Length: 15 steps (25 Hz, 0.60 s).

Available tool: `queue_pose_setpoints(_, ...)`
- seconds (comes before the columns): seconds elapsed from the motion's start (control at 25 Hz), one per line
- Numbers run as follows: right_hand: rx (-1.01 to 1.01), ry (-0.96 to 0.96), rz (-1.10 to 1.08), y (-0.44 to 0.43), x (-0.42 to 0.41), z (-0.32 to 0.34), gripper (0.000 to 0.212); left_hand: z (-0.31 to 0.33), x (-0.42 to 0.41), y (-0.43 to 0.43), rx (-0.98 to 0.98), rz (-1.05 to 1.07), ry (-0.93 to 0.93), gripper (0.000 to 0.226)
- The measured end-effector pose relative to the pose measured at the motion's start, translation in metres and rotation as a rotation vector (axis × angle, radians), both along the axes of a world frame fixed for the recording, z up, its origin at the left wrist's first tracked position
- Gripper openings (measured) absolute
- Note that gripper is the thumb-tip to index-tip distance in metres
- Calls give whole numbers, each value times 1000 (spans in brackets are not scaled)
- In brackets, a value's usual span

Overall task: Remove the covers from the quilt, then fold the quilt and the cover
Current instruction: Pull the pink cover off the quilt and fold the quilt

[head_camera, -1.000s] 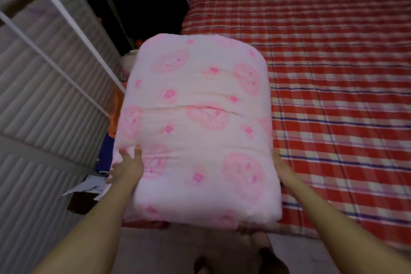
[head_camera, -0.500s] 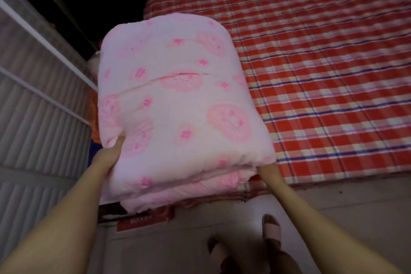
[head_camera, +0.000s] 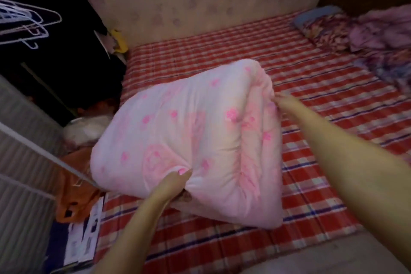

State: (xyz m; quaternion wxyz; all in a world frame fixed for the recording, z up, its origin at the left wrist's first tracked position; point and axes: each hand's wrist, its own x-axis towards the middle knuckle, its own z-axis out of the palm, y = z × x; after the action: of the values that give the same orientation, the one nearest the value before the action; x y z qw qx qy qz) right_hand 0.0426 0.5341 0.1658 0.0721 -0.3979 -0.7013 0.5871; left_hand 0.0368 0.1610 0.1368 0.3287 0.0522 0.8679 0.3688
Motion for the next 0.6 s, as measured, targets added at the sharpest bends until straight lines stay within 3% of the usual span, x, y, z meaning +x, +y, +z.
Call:
queue_pose_setpoints(0.08, -58, -182, 8, -12, 52, -57, 45, -20, 3, 44, -24, 20, -39, 34)
queue_pose_setpoints(0.16, -173, -304, -7, -37, 106, -120, 72, -30, 0, 85, -9, 64, -52, 44)
queue_pose_setpoints(0.28, -212, -242, 12, -82, 139, -158, 83, -21, -6, 124, 85, 121, -120, 38)
queue_pose_setpoints(0.36, -109, -114, -23, -78, 126, -147, 79, -3, -1, 131, 182, 144, -202, 32)
queue_pose_setpoints(0.48, 31, 42, -44, -42, 81, -109, 58, 38, 7, 133, 519, 167, -222, 35)
queue_pose_setpoints(0.6, 26, -79, 35, -3, 62, -109, 25, 49, 17, 138, 674, 173, -242, 36)
